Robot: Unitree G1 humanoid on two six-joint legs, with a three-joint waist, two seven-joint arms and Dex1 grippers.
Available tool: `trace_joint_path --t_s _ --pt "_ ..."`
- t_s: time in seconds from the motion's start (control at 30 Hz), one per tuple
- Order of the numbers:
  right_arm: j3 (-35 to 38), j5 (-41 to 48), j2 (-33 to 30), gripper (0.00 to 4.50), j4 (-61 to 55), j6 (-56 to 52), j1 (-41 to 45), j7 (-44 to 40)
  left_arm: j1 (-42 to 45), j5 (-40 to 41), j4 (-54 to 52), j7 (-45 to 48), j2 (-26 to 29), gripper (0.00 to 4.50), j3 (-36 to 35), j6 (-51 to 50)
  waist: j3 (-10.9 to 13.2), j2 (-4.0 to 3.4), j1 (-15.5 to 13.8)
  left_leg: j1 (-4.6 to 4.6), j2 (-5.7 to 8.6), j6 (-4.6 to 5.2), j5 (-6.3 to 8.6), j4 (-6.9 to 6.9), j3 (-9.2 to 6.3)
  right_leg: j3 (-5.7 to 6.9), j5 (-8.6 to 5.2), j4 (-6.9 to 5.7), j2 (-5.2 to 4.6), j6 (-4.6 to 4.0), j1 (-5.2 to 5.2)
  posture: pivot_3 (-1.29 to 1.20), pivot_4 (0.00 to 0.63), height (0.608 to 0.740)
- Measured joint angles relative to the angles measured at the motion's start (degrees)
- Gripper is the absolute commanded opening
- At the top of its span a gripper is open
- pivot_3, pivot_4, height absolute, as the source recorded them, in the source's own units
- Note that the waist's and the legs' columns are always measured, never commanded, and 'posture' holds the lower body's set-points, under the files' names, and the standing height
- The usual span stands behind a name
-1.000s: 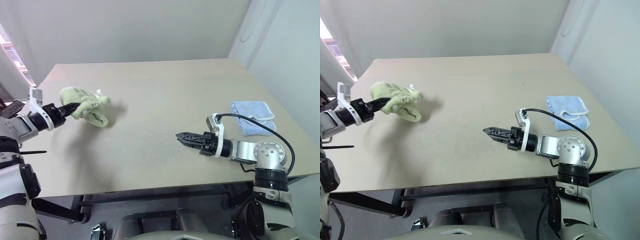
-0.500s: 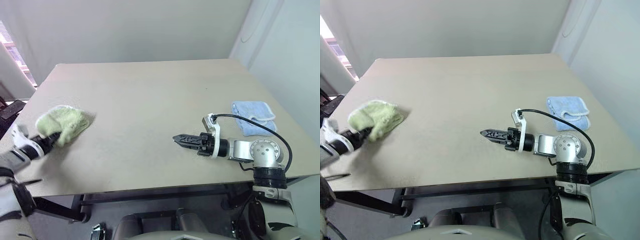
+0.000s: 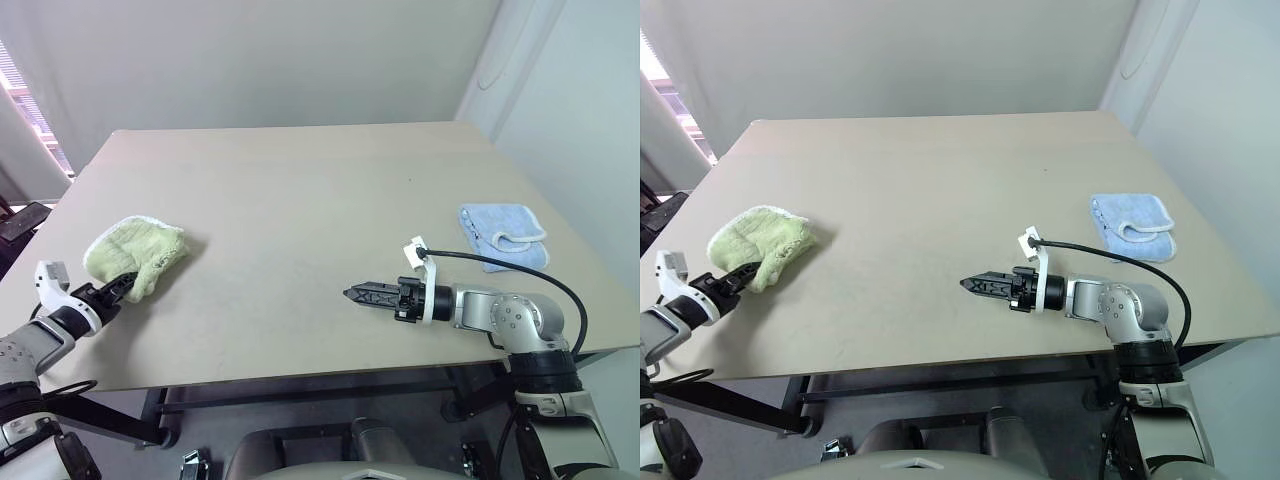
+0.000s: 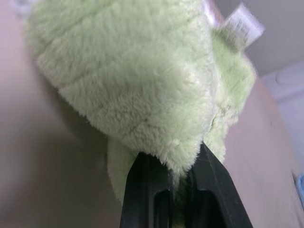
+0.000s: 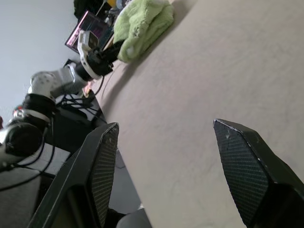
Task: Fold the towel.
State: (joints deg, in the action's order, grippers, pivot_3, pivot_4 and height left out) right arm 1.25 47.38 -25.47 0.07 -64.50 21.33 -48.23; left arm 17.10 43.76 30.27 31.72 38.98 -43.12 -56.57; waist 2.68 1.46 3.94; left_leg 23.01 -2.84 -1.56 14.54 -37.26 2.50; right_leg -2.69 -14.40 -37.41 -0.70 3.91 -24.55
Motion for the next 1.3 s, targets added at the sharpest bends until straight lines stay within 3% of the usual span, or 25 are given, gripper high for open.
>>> trace_joint_path --t_s 0.3,0.4,0.73,1.1,1.3 --pt "-1.6 -3.6 -0.8 3.34 -2.0 5.7 -2.2 -1.4 0.1 0.9 -2.0 -3.1 -3.0 0.02 -0.5 0.6 0.0 0.02 -0.1 0.01 0.01 0.00 0.00 -0.01 0.01 0.00 0.01 0.01 -0.02 0.00 0.00 0.00 0.000 0.729" --pt "-2.2 -4.5 -0.8 3.34 -2.1 7.1 -2.4 -1.7 -0.1 1.5 -2.9 -3.3 -3.4 0.92 -0.5 0.7 0.0 0.02 0.0 0.00 0.01 0.00 0.00 -0.01 0.01 0.00 0.01 0.00 -0.01 -0.01 0.00 0.00 0.000 0.729" --pt "-2.9 -5.8 -0.8 3.34 -2.1 8.7 -2.4 -2.3 -1.3 2.6 -4.1 -3.7 -4.2 4.49 -0.8 1.6 0.0 0.03 0.0 -0.01 0.01 0.00 0.00 -0.01 0.02 0.00 0.01 0.00 -0.01 -0.02 0.02 0.00 0.000 0.729" --pt "-3.0 -6.2 -2.7 3.34 -2.5 11.2 -2.5 -5.7 -10.0 6.1 -11.8 -3.7 -2.7 4.49 -5.6 -0.5 0.0 0.03 0.0 -0.17 -0.01 -0.01 0.00 0.02 0.07 -0.05 -0.01 0.01 -0.02 -0.04 0.10 0.00 0.000 0.729" --pt "-3.0 -7.1 -2.9 3.34 -1.9 13.1 -0.2 -7.0 -15.1 5.6 -19.0 -4.5 -2.8 4.49 -9.3 6.0 0.0 0.11 -0.1 -0.26 -0.05 -0.03 0.01 0.04 0.09 -0.05 0.01 0.03 -0.07 -0.12 0.15 0.00 0.000 0.729"
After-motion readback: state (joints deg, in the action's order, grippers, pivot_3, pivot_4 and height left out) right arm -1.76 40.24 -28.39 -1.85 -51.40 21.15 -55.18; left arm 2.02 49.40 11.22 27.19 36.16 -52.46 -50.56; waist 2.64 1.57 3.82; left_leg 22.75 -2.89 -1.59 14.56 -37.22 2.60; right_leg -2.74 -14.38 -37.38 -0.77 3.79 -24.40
